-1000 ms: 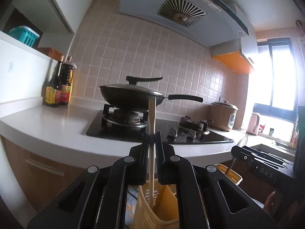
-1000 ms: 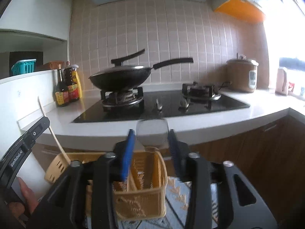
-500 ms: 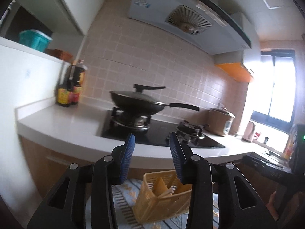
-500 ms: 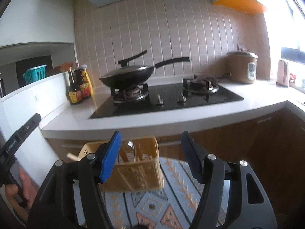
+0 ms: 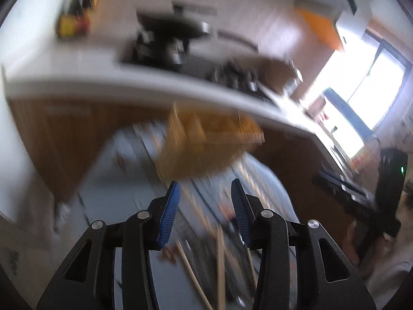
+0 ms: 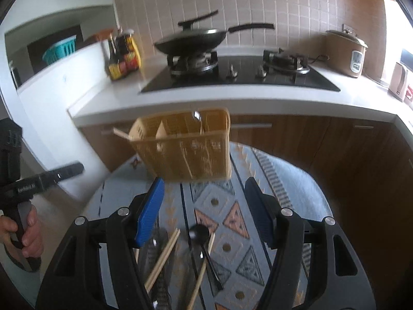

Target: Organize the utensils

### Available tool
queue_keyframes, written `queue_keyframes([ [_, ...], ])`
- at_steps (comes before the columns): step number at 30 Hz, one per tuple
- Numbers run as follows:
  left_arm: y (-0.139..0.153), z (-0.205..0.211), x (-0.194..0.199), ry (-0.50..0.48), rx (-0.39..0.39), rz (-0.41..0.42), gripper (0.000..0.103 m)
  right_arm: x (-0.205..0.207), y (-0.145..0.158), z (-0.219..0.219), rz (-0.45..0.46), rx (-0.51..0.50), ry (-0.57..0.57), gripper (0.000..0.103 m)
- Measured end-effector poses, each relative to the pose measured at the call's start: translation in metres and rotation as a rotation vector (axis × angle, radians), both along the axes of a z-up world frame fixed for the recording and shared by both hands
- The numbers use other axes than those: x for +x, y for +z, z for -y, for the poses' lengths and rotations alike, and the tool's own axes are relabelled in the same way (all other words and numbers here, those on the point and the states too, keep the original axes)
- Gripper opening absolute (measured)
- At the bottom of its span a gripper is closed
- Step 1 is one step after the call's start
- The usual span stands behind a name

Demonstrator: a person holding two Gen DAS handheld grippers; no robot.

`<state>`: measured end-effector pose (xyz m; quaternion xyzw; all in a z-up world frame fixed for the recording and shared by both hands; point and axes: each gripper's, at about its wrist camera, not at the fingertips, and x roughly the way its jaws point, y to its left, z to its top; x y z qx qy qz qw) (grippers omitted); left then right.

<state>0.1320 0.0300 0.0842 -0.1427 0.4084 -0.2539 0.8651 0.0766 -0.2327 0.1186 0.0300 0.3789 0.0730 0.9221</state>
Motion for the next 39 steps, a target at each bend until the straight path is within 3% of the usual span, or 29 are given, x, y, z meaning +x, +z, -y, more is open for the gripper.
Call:
queue_keyframes([
  [8, -0.08, 0.017, 0.004, -0.158, 0.022, -0.276, 0.042, 0.003, -0.045, -0.022, -0.165, -0.023, 0.077, 0.061],
  [11, -0.1, 0.028, 0.001, -0.207, 0.059, -0.321, 0.052, 0.005, -0.064, -0.026, -0.22, -0.03, 0.092, 0.061],
  [16, -0.121, 0.04, -0.002, -0.218, 0.161, -0.34, 0.052, 0.013, -0.091, -0.024, -0.304, -0.013, 0.098, 0.055],
  [19, -0.139, 0.043, 0.001, -0.21, 0.192, -0.379, 0.052, 0.021, -0.109, -0.026, -0.356, 0.004, 0.105, 0.045],
  [22, -0.145, 0.047, 0.002, -0.193, 0.224, -0.371, 0.05, 0.032, -0.134, -0.029, -0.453, 0.108, 0.129, 0.038],
  [28, -0.144, 0.062, -0.005, -0.211, 0.337, -0.299, 0.049, 0.052, -0.165, -0.035, -0.566, 0.269, 0.139, 0.037],
  [32, -0.143, 0.073, -0.013, -0.242, 0.438, -0.239, 0.047, 0.061, -0.165, -0.042, -0.563, 0.25, 0.124, 0.037],
  [34, -0.141, 0.075, -0.014, -0.248, 0.475, -0.221, 0.045, 0.066, -0.168, -0.046, -0.579, 0.246, 0.123, 0.032],
  [39, -0.138, 0.072, -0.016, -0.259, 0.478, -0.22, 0.043, 0.073, -0.171, -0.062, -0.585, 0.18, 0.115, 0.021],
])
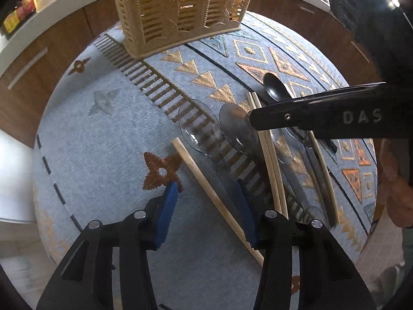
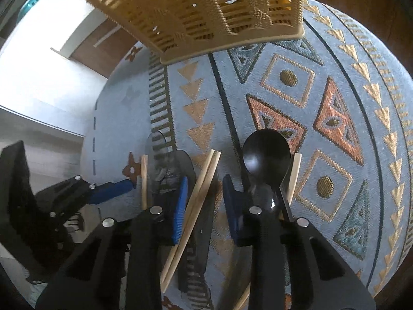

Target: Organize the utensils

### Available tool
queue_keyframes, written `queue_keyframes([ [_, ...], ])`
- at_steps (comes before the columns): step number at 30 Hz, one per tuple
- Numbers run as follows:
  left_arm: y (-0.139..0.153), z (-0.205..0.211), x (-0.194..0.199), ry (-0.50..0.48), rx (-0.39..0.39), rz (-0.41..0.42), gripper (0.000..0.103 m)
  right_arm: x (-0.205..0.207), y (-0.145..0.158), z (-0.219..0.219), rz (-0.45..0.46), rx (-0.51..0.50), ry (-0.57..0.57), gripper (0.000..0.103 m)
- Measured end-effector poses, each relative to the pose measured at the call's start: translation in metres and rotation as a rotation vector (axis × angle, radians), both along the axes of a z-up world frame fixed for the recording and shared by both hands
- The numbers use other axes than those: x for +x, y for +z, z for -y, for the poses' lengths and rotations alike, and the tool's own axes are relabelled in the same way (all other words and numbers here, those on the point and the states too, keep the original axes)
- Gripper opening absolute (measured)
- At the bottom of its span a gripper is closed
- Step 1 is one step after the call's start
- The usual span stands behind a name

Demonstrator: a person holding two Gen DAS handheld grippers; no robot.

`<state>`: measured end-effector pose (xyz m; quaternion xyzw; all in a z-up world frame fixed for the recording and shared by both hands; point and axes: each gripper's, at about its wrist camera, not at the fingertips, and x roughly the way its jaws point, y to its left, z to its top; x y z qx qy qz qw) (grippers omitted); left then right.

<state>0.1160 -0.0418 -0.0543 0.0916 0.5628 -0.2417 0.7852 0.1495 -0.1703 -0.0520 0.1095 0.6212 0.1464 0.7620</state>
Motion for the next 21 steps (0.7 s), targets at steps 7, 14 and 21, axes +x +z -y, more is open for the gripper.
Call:
queue_keyframes([
  [7, -0.002, 0.011, -0.004, -0.015, 0.019, 0.011, 0.048, -0.001, -0.004, -0.012, 0.032, -0.083, 0.051, 0.006],
  [14, -0.001, 0.014, -0.011, -0.023, 0.041, 0.039, 0.022, -0.004, 0.007, 0.0, 0.046, -0.142, 0.077, 0.005],
  [21, 0.0, -0.01, -0.003, 0.031, -0.071, -0.03, 0.009, 0.001, 0.008, 0.011, 0.033, -0.18, 0.104, 0.005],
])
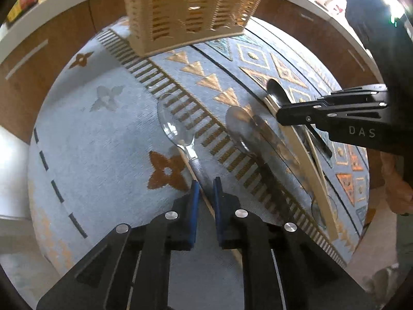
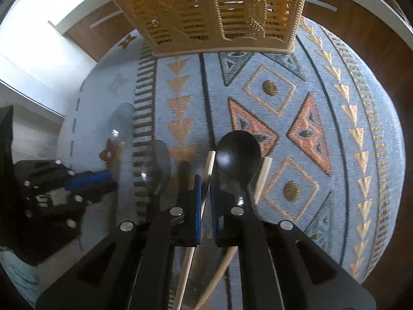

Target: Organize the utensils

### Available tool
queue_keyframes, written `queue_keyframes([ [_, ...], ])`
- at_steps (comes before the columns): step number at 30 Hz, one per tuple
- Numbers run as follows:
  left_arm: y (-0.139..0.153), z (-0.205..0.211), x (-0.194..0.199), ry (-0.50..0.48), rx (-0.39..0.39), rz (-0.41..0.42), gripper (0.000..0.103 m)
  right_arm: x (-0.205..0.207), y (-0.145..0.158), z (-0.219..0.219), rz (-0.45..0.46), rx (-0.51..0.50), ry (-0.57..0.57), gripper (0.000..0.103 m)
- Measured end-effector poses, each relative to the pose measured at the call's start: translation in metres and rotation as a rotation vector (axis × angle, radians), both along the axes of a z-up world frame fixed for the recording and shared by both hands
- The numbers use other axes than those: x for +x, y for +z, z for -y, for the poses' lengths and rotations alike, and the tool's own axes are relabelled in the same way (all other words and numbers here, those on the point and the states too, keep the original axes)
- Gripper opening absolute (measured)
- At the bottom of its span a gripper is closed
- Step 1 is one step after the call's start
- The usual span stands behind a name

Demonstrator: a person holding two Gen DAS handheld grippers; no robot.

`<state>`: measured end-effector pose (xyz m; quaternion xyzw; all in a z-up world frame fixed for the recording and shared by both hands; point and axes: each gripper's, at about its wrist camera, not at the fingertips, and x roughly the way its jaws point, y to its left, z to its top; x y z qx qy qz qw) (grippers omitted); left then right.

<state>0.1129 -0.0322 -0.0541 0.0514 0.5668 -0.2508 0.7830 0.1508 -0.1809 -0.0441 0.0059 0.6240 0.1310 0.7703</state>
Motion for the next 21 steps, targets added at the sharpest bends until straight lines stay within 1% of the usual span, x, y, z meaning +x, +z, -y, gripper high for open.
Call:
queue_keyframes([
  [2, -0.001, -0.006, 0.002, 0.01, -0.021, -0.015, 0.008, 0.001, -0.002, 0.003, -0.013, 0.002, 0.009, 0.005],
  [6, -0.004, -0.022, 0.008, 0.03, -0.096, -0.079, 0.008, 0.0, -0.003, 0.002, -0.023, -0.002, 0.02, 0.005],
  [7, -0.004, -0.026, 0.01, 0.038, -0.104, -0.088, 0.008, 0.001, -0.003, 0.002, -0.024, -0.003, 0.024, 0.005],
  [11, -0.001, -0.036, 0.016, 0.057, -0.107, -0.08, 0.009, 0.002, -0.004, 0.0, -0.029, -0.004, 0.025, 0.005],
  [12, 0.001, -0.04, 0.018, 0.062, -0.116, -0.082, 0.013, 0.002, -0.004, 0.0, -0.029, -0.004, 0.027, 0.005],
  [13, 0.003, -0.044, 0.02, 0.058, -0.133, -0.093, 0.022, 0.002, -0.005, -0.001, -0.03, -0.005, 0.028, 0.005],
  [14, 0.004, -0.047, 0.022, 0.062, -0.138, -0.088, 0.027, 0.002, -0.005, -0.003, -0.029, -0.005, 0.029, 0.005],
  [16, 0.007, -0.055, 0.027, 0.091, -0.122, -0.068, 0.029, 0.002, -0.005, -0.004, -0.029, -0.008, 0.03, 0.005],
  [18, 0.007, -0.057, 0.037, 0.116, -0.136, -0.073, 0.037, 0.003, -0.006, -0.005, -0.039, 0.001, 0.027, 0.005],
  [19, 0.008, -0.058, 0.041, 0.124, -0.136, -0.069, 0.046, 0.003, -0.007, -0.006, -0.045, 0.003, 0.03, 0.005],
  [20, 0.008, -0.058, 0.045, 0.138, -0.125, -0.058, 0.051, 0.003, -0.007, -0.008, -0.049, -0.001, 0.037, 0.005],
  [21, 0.008, -0.057, 0.048, 0.144, -0.118, -0.05, 0.052, 0.003, -0.007, -0.01, -0.046, -0.01, 0.045, 0.005],
])
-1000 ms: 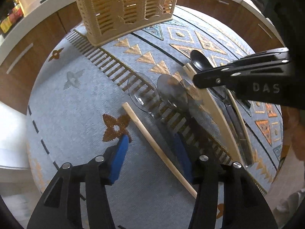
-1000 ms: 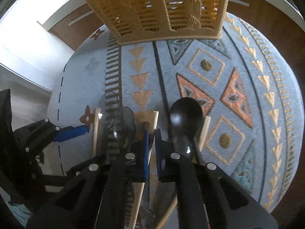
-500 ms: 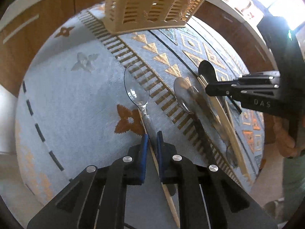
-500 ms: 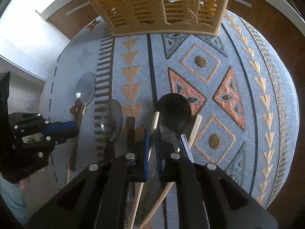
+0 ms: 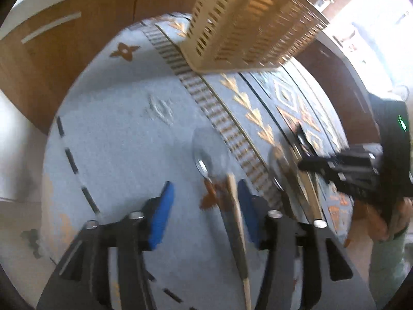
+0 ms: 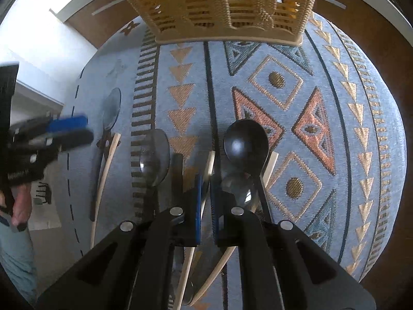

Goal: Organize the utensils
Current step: 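Grasp the clear spoon with the left tool while the right tool grasps a chopstick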

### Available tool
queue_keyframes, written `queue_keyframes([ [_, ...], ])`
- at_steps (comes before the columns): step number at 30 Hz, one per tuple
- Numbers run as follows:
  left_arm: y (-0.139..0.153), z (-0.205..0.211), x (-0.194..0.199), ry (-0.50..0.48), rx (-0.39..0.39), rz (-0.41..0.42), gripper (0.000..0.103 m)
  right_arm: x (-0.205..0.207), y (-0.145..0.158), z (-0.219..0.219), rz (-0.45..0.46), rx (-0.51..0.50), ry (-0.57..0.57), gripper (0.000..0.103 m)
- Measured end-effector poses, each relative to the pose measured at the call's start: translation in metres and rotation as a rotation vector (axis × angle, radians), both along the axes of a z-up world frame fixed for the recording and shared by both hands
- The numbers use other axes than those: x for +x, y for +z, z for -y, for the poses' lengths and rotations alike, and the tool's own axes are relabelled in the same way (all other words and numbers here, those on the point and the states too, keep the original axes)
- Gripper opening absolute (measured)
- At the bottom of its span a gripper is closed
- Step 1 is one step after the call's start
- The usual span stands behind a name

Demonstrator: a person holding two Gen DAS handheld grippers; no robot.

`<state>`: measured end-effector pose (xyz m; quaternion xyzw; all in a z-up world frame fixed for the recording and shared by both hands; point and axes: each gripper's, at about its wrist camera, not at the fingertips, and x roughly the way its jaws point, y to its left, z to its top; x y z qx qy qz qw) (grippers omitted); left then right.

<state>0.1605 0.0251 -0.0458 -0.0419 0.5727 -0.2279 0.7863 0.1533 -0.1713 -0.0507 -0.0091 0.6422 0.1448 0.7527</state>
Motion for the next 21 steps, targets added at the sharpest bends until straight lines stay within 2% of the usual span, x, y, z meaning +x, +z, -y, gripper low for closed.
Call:
queue_keyframes([
  [7, -0.006, 0.014, 0.023, 0.016, -0.036, -0.031, 0.056, 0.0, -0.001, -0.014, 0.002, -0.027, 0.019, 0.005],
  [10, -0.006, 0.023, 0.025, 0.016, 0.0, -0.024, 0.056, 0.001, -0.001, -0.016, -0.01, -0.027, 0.02, 0.005],
  [15, -0.006, 0.043, 0.022, -0.012, 0.102, 0.025, 0.055, 0.003, -0.001, -0.014, -0.043, -0.03, 0.036, 0.006],
  [19, -0.005, 0.054, 0.019, -0.023, 0.18, 0.078, 0.038, 0.001, -0.004, -0.013, -0.059, -0.033, 0.045, 0.006],
  [21, -0.007, 0.054, 0.019, -0.031, 0.198, 0.091, 0.035, 0.0, -0.005, -0.015, -0.066, -0.036, 0.049, 0.006],
])
